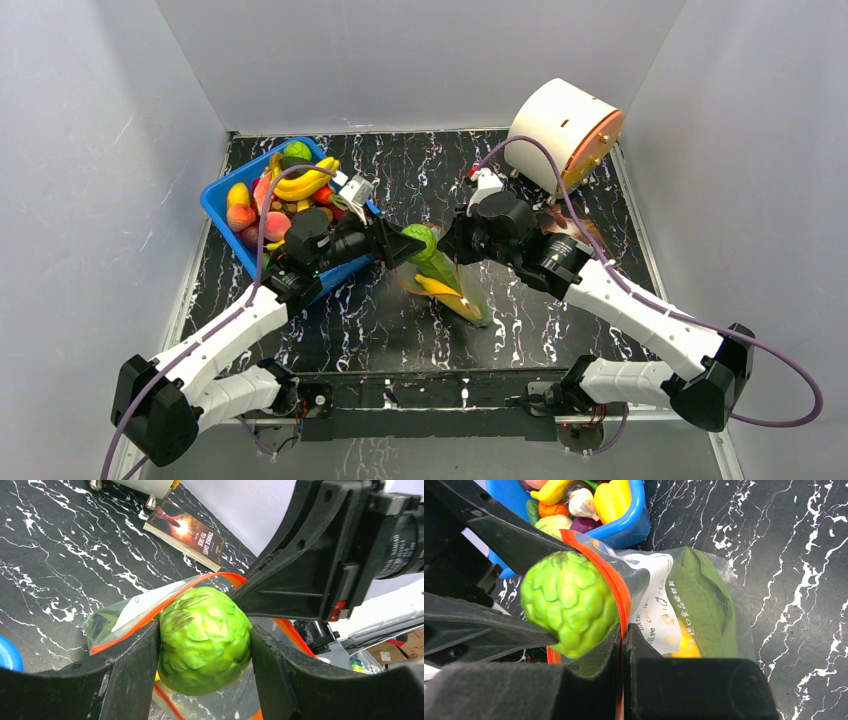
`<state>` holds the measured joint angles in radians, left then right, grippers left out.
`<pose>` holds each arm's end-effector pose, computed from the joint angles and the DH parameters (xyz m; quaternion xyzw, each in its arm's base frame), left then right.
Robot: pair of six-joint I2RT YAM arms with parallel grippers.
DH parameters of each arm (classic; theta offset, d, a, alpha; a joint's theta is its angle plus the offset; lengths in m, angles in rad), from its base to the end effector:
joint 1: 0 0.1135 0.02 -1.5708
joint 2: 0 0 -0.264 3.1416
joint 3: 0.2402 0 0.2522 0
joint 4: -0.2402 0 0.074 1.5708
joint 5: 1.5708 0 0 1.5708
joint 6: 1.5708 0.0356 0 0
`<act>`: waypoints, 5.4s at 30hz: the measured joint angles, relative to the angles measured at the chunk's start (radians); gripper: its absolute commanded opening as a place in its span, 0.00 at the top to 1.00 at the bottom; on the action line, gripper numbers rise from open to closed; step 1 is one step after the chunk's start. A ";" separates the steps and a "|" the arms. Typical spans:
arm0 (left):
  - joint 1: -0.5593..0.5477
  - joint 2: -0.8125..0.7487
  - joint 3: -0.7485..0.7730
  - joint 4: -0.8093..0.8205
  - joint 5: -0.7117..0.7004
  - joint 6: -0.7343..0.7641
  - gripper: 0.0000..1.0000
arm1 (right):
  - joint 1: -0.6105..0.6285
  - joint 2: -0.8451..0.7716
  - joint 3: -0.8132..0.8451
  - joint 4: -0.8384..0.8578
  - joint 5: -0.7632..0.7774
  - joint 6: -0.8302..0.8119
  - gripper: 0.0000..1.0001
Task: Place the food in the zip-top bag and seal the zipper
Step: Place the fake fruit in the zipper food storage bag, then pick up the fake vegetable from the bin.
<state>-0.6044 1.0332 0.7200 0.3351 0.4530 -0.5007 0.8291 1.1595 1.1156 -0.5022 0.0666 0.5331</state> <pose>0.1905 -0.1505 0.3242 0.1956 0.6722 -0.4993 0.5105 0.1743 0.1867 0.3478 -0.1123 0.8640 0.2860 0.3989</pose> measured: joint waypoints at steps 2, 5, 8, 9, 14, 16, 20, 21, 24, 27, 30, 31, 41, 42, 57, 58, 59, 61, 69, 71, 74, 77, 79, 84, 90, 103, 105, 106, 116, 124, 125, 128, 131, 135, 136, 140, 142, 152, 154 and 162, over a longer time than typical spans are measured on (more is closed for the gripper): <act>-0.009 0.008 0.000 -0.005 -0.011 0.012 0.51 | 0.000 -0.003 -0.001 0.004 -0.003 -0.001 1.00; -0.020 0.026 0.001 -0.028 -0.034 0.028 0.46 | 0.000 -0.005 -0.001 0.006 -0.008 0.000 1.00; -0.029 0.043 0.002 -0.056 -0.053 0.041 0.41 | 0.000 -0.009 -0.001 0.006 -0.014 0.000 1.00; -0.033 0.045 0.002 -0.064 -0.057 0.045 0.39 | 0.000 -0.011 -0.001 0.006 -0.014 0.000 1.00; -0.048 0.045 0.011 -0.089 -0.082 0.071 0.33 | 0.000 -0.020 -0.001 0.007 -0.014 0.000 1.00; -0.054 0.044 0.016 -0.098 -0.093 0.081 0.31 | 0.000 -0.023 -0.002 0.007 -0.014 0.000 1.00; -0.062 0.041 0.023 -0.116 -0.107 0.098 0.28 | 0.000 -0.023 -0.002 0.007 -0.014 0.000 1.00; -0.063 0.040 0.024 -0.121 -0.109 0.100 0.28 | 0.000 -0.023 -0.002 0.007 -0.014 0.000 1.00; -0.065 0.035 0.024 -0.130 -0.113 0.109 0.28 | 0.000 -0.023 -0.002 0.007 -0.014 0.000 1.00; -0.067 0.029 0.024 -0.135 -0.117 0.119 0.28 | 0.000 -0.023 -0.002 0.007 -0.014 0.000 1.00; -0.067 0.012 0.028 -0.154 -0.128 0.132 0.28 | 0.000 -0.023 -0.002 0.007 -0.014 0.000 1.00; -0.067 0.003 0.034 -0.168 -0.136 0.139 0.29 | 0.000 -0.023 -0.002 0.007 -0.014 0.000 1.00; -0.067 -0.062 0.106 -0.301 -0.254 0.203 0.30 | 0.000 -0.024 -0.002 0.006 -0.006 -0.001 1.00; -0.067 -0.067 0.109 -0.317 -0.274 0.207 0.30 | 0.000 -0.024 -0.002 0.006 -0.005 -0.001 1.00; -0.067 -0.116 0.229 -0.628 -0.707 0.222 0.39 | 0.000 -0.050 -0.002 -0.003 0.035 -0.002 1.00; -0.067 -0.116 0.231 -0.640 -0.729 0.224 0.39 | 0.000 -0.050 -0.002 -0.003 0.036 -0.002 1.00; -0.067 -0.114 0.233 -0.653 -0.750 0.227 0.37 | 0.000 -0.050 -0.002 -0.003 0.036 -0.003 1.00; -0.067 -0.103 0.236 -0.673 -0.790 0.232 0.35 | 0.000 -0.050 -0.002 -0.003 0.036 -0.003 1.00; -0.048 -0.008 0.236 -0.710 -0.862 0.239 0.35 | 0.000 -0.058 -0.002 -0.005 0.040 -0.007 1.00; -0.030 0.020 0.238 -0.711 -0.861 0.243 0.36 | 0.000 -0.061 -0.002 -0.005 0.041 -0.007 1.00; 0.019 0.066 0.243 -0.710 -0.852 0.250 0.40 | 0.000 -0.068 -0.007 -0.002 0.043 -0.008 1.00; 0.100 0.094 0.243 -0.706 -0.813 0.254 0.43 | 0.000 -0.074 -0.019 -0.002 0.043 -0.007 1.00; 0.154 0.109 0.243 -0.694 -0.785 0.256 0.44 | 0.000 -0.074 -0.019 -0.002 0.043 -0.007 1.00; 0.199 0.146 0.243 -0.655 -0.743 0.263 0.46 | 0.000 -0.074 -0.020 -0.002 0.043 -0.008 1.00; 0.231 0.235 0.243 -0.618 -0.693 0.264 0.46 | 0.000 -0.076 -0.021 -0.002 0.050 -0.011 1.00; 0.282 0.314 0.226 -0.568 -0.636 0.255 0.42 | 0.000 -0.087 -0.032 -0.002 0.073 -0.024 1.00; 0.286 0.320 0.221 -0.567 -0.634 0.255 0.42 | 0.000 -0.087 -0.032 -0.002 0.073 -0.027 1.00; 0.288 0.321 0.218 -0.567 -0.631 0.255 0.41 | 0.000 -0.087 -0.032 -0.002 0.073 -0.027 1.00; 0.295 0.364 0.215 -0.566 -0.620 0.258 0.42 | 0.000 -0.087 -0.032 -0.002 0.073 -0.030 1.00; 0.301 0.379 0.224 -0.569 -0.588 0.269 0.59 | 0.000 -0.087 -0.032 -0.002 0.073 -0.034 1.00; 0.301 0.382 0.227 -0.570 -0.586 0.274 0.60 | 0.000 -0.087 -0.032 -0.002 0.073 -0.034 1.00; 0.302 0.385 0.234 -0.575 -0.583 0.281 0.62 | 0.000 -0.087 -0.032 -0.002 0.073 -0.034 1.00; 0.302 0.386 0.236 -0.579 -0.580 0.285 0.63 | 0.000 -0.087 -0.032 -0.002 0.073 -0.034 1.00; 0.302 0.386 0.243 -0.595 -0.576 0.288 0.67 | 0.000 -0.087 -0.032 -0.002 0.073 -0.034 1.00; 0.302 0.386 0.243 -0.595 -0.576 0.288 0.68 | 0.000 -0.087 -0.032 -0.002 0.073 -0.034 1.00; 0.302 0.380 0.245 -0.605 -0.576 0.292 0.68 | 0.000 -0.087 -0.032 -0.002 0.073 -0.034 1.00; 0.302 0.377 0.246 -0.612 -0.576 0.293 0.69 | 0.000 -0.087 -0.032 -0.002 0.073 -0.034 1.00; 0.302 0.324 0.247 -0.656 -0.574 0.297 0.69 | 0.000 -0.087 -0.032 -0.002 0.072 -0.033 1.00; 0.302 0.319 0.247 -0.660 -0.571 0.297 0.69 | 0.000 -0.087 -0.032 -0.002 0.072 -0.033 1.00; 0.302 0.274 0.247 -0.674 -0.519 0.279 0.69 | 0.000 -0.087 -0.032 -0.002 0.073 -0.033 1.00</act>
<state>-0.3027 1.3071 0.9672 -0.3393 -0.0662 -0.2214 0.8291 1.0721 1.0832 -0.5041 0.1398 0.4999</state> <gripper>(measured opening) 0.376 0.009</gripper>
